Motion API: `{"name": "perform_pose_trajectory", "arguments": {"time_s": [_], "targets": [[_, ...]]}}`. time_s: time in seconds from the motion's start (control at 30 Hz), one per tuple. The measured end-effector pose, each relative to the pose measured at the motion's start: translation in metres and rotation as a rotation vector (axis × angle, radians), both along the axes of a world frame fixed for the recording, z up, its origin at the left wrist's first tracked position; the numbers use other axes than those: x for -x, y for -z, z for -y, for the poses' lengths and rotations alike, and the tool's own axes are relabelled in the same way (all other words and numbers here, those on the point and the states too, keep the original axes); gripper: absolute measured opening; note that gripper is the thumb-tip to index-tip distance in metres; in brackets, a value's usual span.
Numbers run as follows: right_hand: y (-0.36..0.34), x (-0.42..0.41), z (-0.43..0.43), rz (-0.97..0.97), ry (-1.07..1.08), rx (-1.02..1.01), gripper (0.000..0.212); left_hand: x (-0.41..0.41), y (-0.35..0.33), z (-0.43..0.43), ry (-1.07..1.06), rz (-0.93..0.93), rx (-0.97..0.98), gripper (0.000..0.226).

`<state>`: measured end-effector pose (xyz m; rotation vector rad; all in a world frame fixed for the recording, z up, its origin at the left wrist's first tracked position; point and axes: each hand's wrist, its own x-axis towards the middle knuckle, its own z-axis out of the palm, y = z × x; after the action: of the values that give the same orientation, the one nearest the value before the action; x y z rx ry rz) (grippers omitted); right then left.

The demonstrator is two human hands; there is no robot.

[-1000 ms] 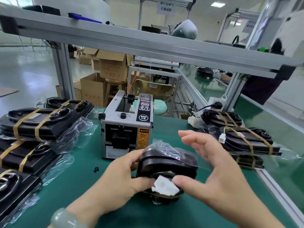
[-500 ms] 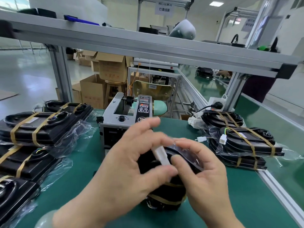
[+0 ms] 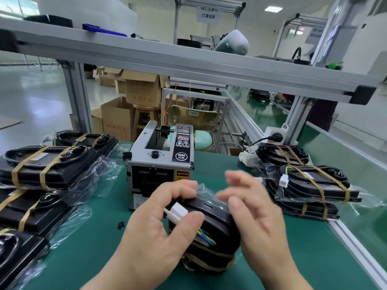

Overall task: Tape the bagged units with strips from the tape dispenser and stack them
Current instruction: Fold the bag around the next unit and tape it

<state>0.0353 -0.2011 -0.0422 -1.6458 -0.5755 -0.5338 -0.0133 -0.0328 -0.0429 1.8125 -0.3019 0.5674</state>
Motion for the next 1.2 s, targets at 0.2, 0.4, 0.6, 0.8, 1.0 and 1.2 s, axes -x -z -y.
{"name": "perform_pose_trajectory", "arguments": {"time_s": [0.2, 0.4, 0.6, 0.8, 1.0, 1.2], "targets": [[0.012, 0.020, 0.001, -0.307, -0.307, 0.149, 0.071, 0.001, 0.008, 0.003, 0.122, -0.046, 0.197, 0.053], [0.018, 0.022, -0.007, -0.227, -0.174, -0.046, 0.052, -0.002, 0.030, -0.001, 0.164, -0.114, 0.269, 0.060], [0.022, 0.027, -0.013, -0.185, -0.020, 0.018, 0.059, -0.005, 0.045, -0.018, 0.399, -0.297, 0.244, 0.058], [0.019, 0.027, -0.002, -0.220, -0.097, 0.031, 0.069, -0.002, 0.038, -0.018, 0.464, -0.341, 0.386, 0.072], [0.017, 0.023, 0.001, -0.012, 0.135, 0.141, 0.060, -0.006, 0.025, -0.016, 0.164, -0.465, 0.414, 0.041], [0.024, 0.015, 0.010, 0.071, 0.246, 0.287, 0.065, -0.036, 0.018, -0.036, -0.270, -0.643, 0.795, 0.008]]}}
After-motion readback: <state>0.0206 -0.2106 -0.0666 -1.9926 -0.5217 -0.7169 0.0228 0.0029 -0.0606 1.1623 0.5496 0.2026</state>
